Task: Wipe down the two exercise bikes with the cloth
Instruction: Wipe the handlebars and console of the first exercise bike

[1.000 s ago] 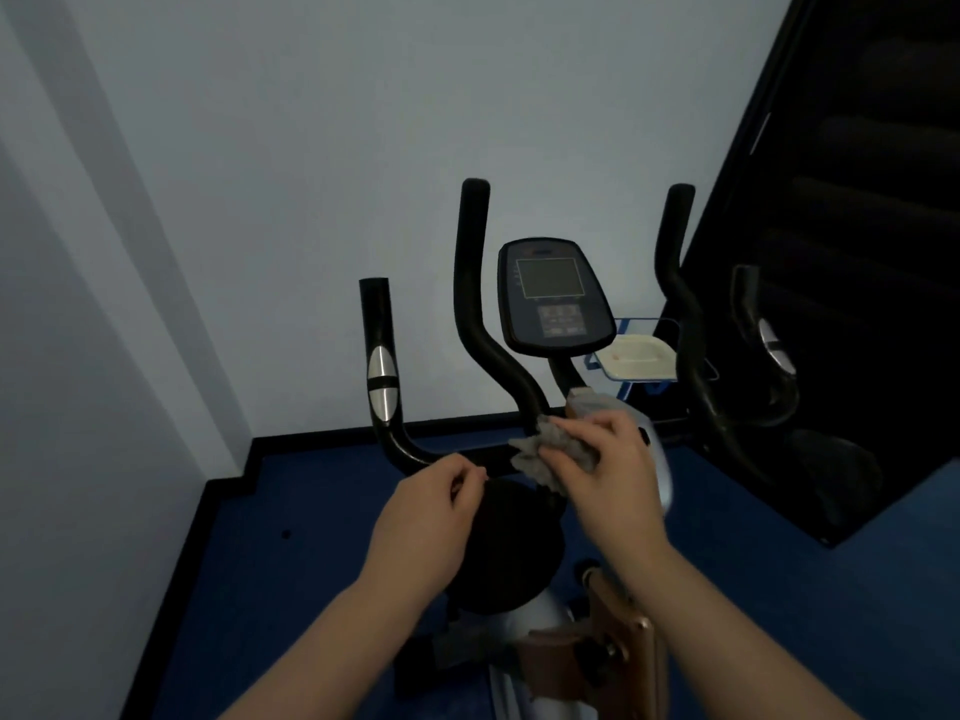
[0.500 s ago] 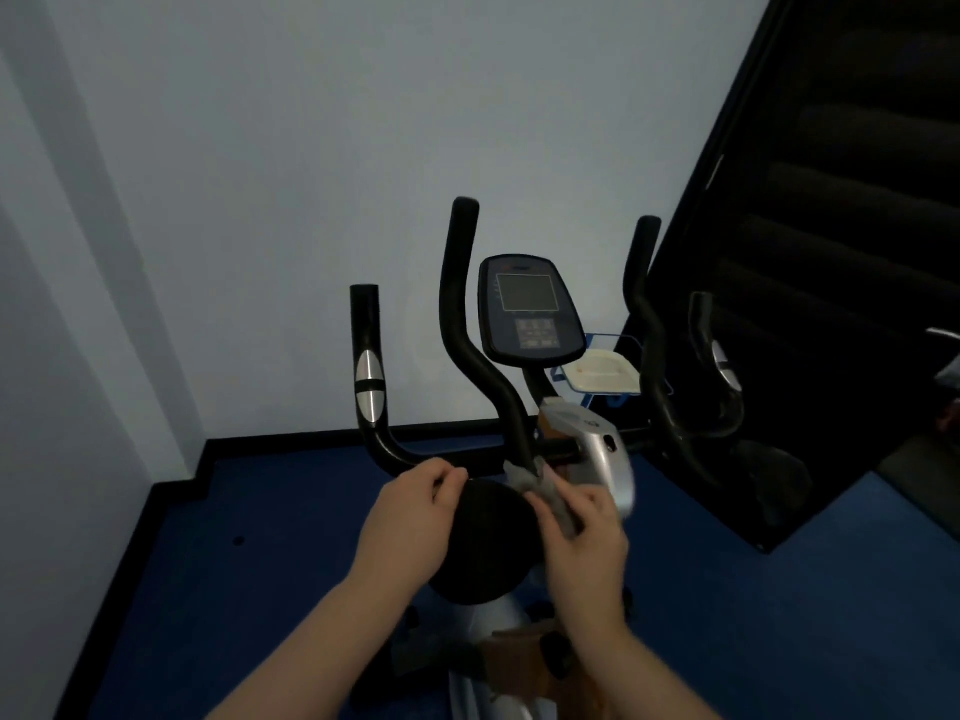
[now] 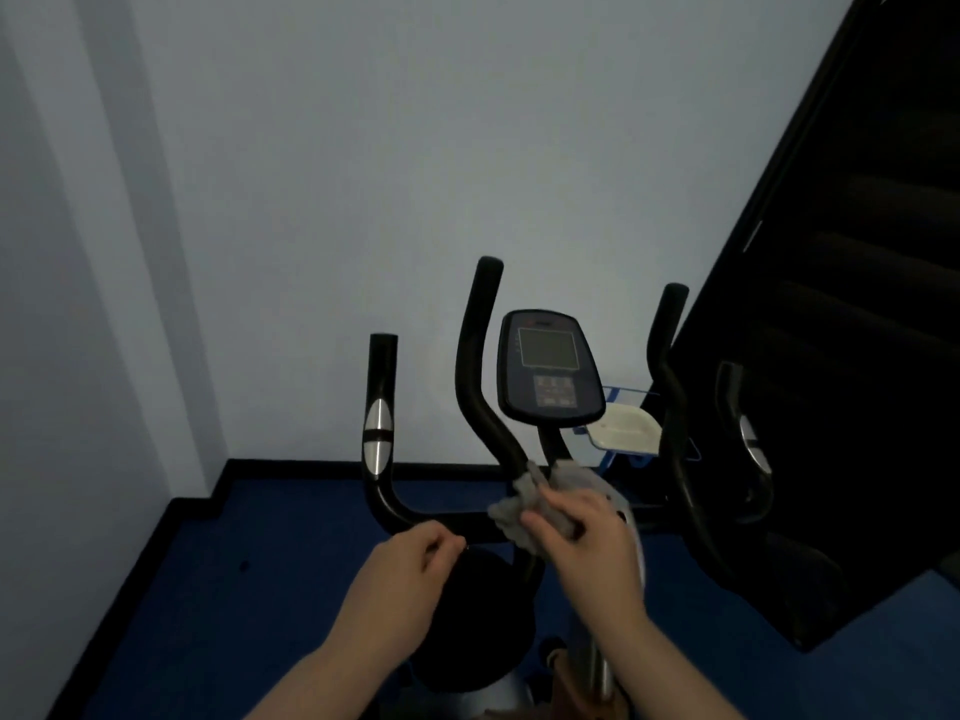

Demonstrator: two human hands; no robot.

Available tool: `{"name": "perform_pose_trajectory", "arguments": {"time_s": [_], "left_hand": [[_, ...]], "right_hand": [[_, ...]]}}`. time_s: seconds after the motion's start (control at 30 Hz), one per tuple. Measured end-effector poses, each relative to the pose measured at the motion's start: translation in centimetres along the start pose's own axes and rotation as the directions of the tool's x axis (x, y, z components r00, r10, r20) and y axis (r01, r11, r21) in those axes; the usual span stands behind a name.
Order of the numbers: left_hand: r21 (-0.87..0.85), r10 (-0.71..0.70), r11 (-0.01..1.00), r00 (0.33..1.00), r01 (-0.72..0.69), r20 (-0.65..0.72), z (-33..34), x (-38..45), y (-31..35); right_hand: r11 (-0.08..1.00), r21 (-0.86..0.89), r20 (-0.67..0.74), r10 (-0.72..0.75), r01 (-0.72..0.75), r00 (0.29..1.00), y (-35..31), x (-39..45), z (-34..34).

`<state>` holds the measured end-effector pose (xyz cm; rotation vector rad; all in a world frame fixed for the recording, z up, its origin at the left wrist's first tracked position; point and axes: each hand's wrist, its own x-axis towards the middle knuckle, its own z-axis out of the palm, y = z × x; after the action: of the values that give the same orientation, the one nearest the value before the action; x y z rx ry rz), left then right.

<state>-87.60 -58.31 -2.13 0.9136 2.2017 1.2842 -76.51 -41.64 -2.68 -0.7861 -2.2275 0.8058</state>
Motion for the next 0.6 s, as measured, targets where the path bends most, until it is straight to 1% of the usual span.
{"name": "perform_pose_trajectory", "arguments": {"time_s": [0.07,0.1,0.13,0.17,0.2,0.23,0.27,0.33,0.37,0.4,0.43,0.47,0.53,0.6], "left_hand": [[0.030,-0.014,0.999,1.000,0.014,0.014,0.0,-0.1,0.2],[0.069,-0.014,0.998,1.000,0.013,0.022,0.0,0.0,0.3],[0.136,-0.005,0.991,1.000,0.002,0.025,0.1,0.1,0.4],[0.242,0.011,0.970,1.000,-0.017,0.028,0.2,0.4,0.7],[0.371,0.029,0.928,0.999,-0.040,0.035,0.3,0.8,1.1],[0.487,0.041,0.871,0.998,-0.058,0.045,0.5,1.1,1.6],[0.581,0.051,0.811,0.997,-0.074,0.056,0.6,1.4,2.0],[0.689,0.068,0.716,0.993,-0.113,0.093,1.2,1.7,2.6],[0.699,0.072,0.705,0.992,-0.122,0.102,1.6,1.7,2.6],[0.688,0.068,0.716,0.993,-0.115,0.094,1.9,1.8,2.6],[0.668,0.052,0.739,0.996,-0.086,0.071,2.0,1.7,2.4],[0.639,0.023,0.768,0.998,-0.050,0.051,1.9,1.8,2.3],[0.536,-0.043,0.844,0.998,0.013,0.045,1.7,1.9,1.9],[0.447,-0.059,0.894,0.997,0.034,0.043,1.6,2.0,1.5]], "right_hand": [[0.999,-0.038,0.121,-0.016,0.021,0.992,-0.3,2.4,-1.2],[0.998,-0.034,0.133,-0.043,0.048,0.990,-1.0,4.1,-1.5],[0.996,-0.014,0.104,-0.085,0.087,0.991,-1.8,5.9,-1.5],[0.992,0.013,0.062,-0.125,0.124,0.990,-2.7,7.5,-1.1],[0.987,0.042,0.037,-0.155,0.153,0.987,-3.3,8.7,-0.4],[0.985,0.056,0.049,-0.163,0.160,0.985,-3.4,9.1,0.4],[0.990,0.057,0.074,-0.132,0.128,0.988,-3.0,8.9,1.1],[0.997,0.009,0.106,-0.071,0.071,0.992,-1.4,7.6,1.3],[0.992,-0.079,0.125,-0.093,0.103,0.988,-0.8,7.2,0.7],[0.972,-0.183,0.166,-0.118,0.148,0.979,-0.8,7.2,-0.3],[0.949,-0.250,0.216,-0.137,0.191,0.967,-1.0,7.8,-1.0],[0.939,-0.262,0.248,-0.157,0.222,0.956,-1.5,9.0,-1.4],[0.946,-0.180,0.236,-0.225,0.270,0.945,-3.2,11.5,-0.6],[0.954,-0.060,0.195,-0.276,0.293,0.941,-4.9,13.1,2.0]]}}
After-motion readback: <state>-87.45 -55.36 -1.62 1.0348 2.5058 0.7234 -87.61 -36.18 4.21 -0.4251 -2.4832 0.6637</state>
